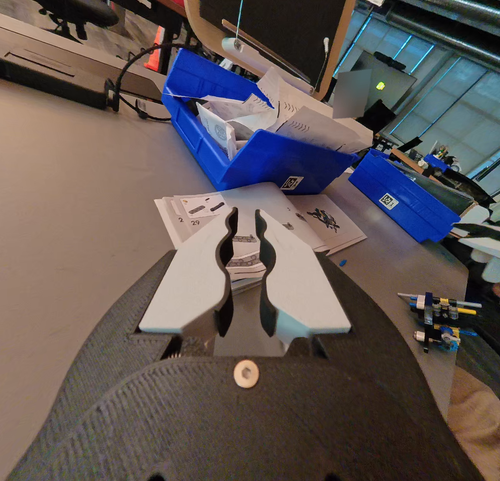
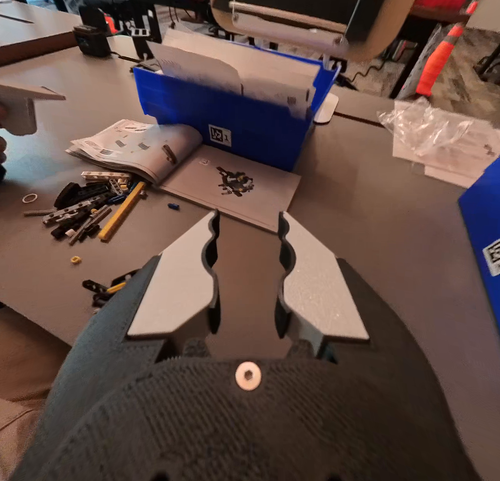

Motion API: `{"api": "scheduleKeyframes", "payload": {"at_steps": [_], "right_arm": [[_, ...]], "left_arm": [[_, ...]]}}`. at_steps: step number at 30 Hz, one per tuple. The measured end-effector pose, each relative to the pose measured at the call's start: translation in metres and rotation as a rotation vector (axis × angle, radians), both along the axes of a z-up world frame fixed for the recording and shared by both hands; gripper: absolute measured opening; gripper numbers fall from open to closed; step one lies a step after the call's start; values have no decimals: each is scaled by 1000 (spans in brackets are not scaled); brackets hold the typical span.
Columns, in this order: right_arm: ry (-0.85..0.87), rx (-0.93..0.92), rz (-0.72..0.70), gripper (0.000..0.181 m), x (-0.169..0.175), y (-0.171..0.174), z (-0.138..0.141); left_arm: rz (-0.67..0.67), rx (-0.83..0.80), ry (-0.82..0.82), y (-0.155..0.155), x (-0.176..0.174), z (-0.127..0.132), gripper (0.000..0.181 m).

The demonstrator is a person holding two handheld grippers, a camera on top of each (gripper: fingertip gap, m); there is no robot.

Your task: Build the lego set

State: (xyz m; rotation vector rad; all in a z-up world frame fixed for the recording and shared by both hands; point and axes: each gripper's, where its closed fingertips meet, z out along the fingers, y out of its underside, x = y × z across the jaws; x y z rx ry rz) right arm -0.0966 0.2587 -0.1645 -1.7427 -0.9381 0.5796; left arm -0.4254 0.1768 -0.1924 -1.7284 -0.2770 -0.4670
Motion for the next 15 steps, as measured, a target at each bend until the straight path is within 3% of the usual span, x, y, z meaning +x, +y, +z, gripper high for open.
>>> {"api": "scheduleKeyframes", "payload": {"at_steps": [3, 8, 12, 15], "right_arm": [[50, -83, 33, 47, -4, 15, -8], [35, -52, 185, 48, -13, 19, 8], [0, -23, 365, 47, -16, -22, 17], [-115, 34, 448, 42, -8, -53, 8]], "left_arm": [[1, 7, -20, 2, 4, 0, 11], [-28, -9, -40, 7, 8, -2, 15], [7, 19, -56, 4, 2, 1, 15], [20, 32, -45, 2, 1, 2, 15]]}}
